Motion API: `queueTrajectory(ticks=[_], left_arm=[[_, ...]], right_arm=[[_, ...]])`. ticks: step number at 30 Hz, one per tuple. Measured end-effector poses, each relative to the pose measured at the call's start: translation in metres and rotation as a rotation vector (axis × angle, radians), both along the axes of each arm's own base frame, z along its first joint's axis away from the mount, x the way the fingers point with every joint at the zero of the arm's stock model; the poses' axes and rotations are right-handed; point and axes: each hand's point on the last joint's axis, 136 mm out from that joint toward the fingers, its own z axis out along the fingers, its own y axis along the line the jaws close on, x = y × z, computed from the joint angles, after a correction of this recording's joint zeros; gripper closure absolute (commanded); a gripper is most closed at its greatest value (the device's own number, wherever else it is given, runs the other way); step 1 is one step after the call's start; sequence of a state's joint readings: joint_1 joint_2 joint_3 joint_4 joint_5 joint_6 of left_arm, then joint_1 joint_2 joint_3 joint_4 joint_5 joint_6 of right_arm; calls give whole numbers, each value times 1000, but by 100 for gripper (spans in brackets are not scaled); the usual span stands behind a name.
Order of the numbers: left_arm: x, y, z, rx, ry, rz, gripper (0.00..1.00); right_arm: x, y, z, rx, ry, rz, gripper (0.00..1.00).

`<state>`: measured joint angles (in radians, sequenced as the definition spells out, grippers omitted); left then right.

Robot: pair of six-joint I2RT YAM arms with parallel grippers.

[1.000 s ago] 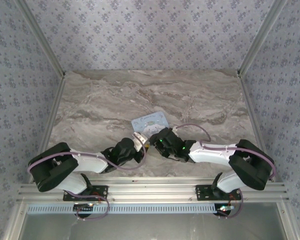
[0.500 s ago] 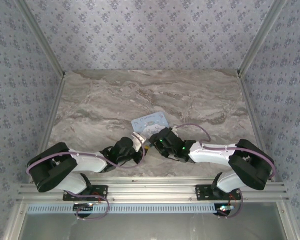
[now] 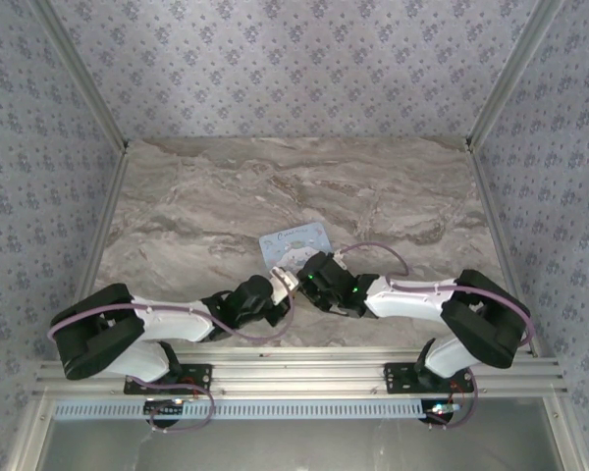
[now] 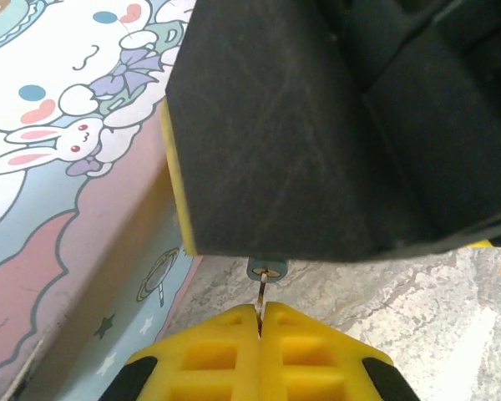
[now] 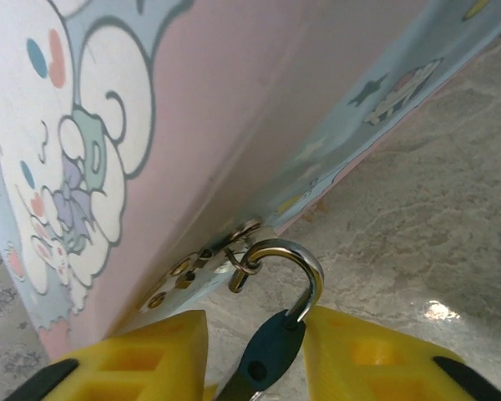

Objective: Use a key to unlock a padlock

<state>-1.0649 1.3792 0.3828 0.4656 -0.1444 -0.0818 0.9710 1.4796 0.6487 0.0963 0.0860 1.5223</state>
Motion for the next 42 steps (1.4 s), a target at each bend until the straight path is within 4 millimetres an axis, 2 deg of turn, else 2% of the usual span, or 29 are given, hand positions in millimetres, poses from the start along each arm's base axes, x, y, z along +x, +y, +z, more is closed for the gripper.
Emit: queueTrajectory(ticks=[9,16,21,25,26,27,29,35,42], left_arm=[[-6,-1,-2,36,-21,-24,100],[-7,1,0,41,-26,-28,100],[-7,2,6,29,-30,-23,68],[-6,2,23,-31,-42,-6,49],[-4,4,25,-44,-38,6,37],[-3,6,26,-54,-33,20,30],[2,13,27,-71,-16,51,26],[9,37,25,-99,20,140,24],[9,46,31,-140,38,177,24]], right_arm=[[0,1,0,4,10,-1,100],[1,4,2,16,3,1,100],[3,6,4,28,-19,18,100],[5,-4,-4,8,-28,20,100],[6,-7,-7,2,-29,18,100],[7,-10,-9,-5,-29,16,100],[9,-14,-11,-8,-37,16,100],[11,-21,-12,-12,-58,19,100],[11,-22,-4,-9,-91,40,100]])
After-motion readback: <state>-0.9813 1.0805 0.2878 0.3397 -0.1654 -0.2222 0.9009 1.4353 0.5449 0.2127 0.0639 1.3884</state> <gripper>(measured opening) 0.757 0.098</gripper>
